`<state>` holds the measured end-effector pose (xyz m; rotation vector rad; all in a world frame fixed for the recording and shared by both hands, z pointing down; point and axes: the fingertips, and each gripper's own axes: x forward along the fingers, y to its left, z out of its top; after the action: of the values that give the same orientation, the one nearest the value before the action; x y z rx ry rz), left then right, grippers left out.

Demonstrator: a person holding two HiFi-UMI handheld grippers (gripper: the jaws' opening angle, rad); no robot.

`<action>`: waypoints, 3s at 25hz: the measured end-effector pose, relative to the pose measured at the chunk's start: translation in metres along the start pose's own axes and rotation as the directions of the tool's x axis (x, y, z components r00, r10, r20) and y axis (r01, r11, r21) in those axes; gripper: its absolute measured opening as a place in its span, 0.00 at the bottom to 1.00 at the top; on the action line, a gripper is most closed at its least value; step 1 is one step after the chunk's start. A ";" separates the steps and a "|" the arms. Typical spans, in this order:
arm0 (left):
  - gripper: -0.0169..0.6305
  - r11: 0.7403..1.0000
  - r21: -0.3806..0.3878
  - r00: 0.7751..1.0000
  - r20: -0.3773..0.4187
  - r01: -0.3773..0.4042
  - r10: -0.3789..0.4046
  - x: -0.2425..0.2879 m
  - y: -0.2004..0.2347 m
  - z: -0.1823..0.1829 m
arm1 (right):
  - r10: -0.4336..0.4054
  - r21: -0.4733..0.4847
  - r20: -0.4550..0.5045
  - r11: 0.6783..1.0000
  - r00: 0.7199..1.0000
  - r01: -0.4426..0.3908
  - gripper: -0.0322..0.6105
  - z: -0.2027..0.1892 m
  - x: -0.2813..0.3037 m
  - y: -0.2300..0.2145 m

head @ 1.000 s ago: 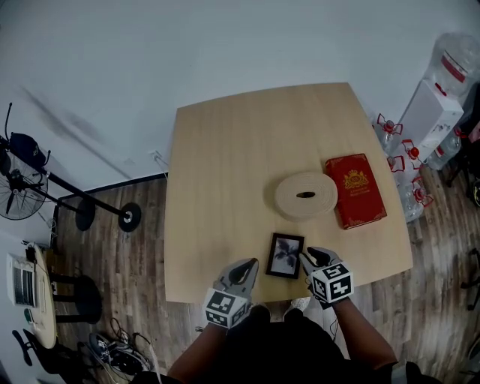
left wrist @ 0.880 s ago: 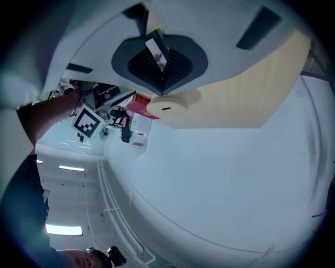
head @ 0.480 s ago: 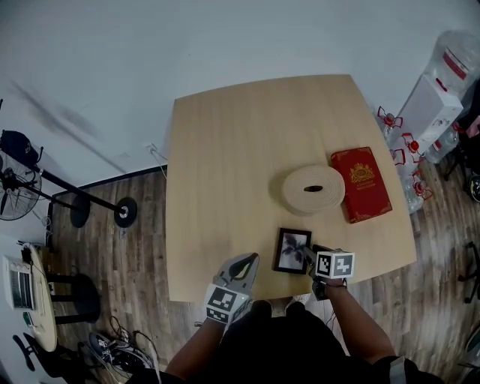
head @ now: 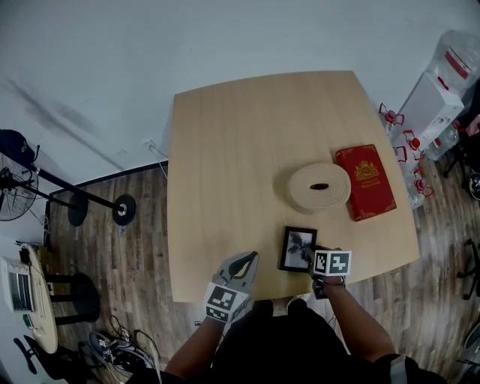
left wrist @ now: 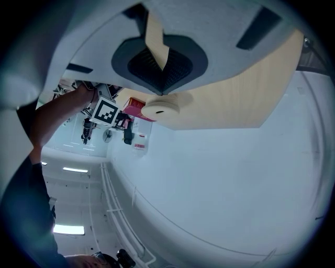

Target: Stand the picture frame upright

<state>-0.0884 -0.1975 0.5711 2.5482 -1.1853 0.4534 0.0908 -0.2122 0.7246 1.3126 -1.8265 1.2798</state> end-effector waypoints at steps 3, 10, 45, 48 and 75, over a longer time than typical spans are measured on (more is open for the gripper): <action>0.03 1.000 -0.001 1.000 -0.002 0.003 -0.003 -0.001 0.003 -0.002 | -0.034 -0.010 -0.031 0.999 0.999 0.034 0.24 -0.005 0.004 -0.003; 0.03 1.000 -0.004 1.000 0.007 0.001 -0.001 0.001 0.011 -0.001 | -0.076 -0.015 -0.029 0.997 0.997 0.075 0.24 -0.012 0.008 -0.005; 0.03 1.000 0.005 1.000 0.015 0.010 -0.010 0.005 -0.018 0.002 | 0.071 -0.301 0.408 0.952 0.910 0.061 0.16 0.071 -0.083 0.006; 0.03 1.000 0.003 1.000 0.012 0.006 -0.007 0.003 -0.021 0.002 | 0.083 -0.291 0.438 0.955 0.895 0.054 0.16 0.078 -0.090 0.000; 0.03 0.998 -0.029 0.998 -0.005 -0.059 0.059 0.005 -0.038 0.004 | 0.019 -0.280 0.353 0.956 0.935 0.087 0.16 0.101 -0.050 -0.072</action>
<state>-0.0549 -0.1790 0.5641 2.4926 -1.2587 0.4517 0.1853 -0.2891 0.6705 1.4662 -2.1266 0.7471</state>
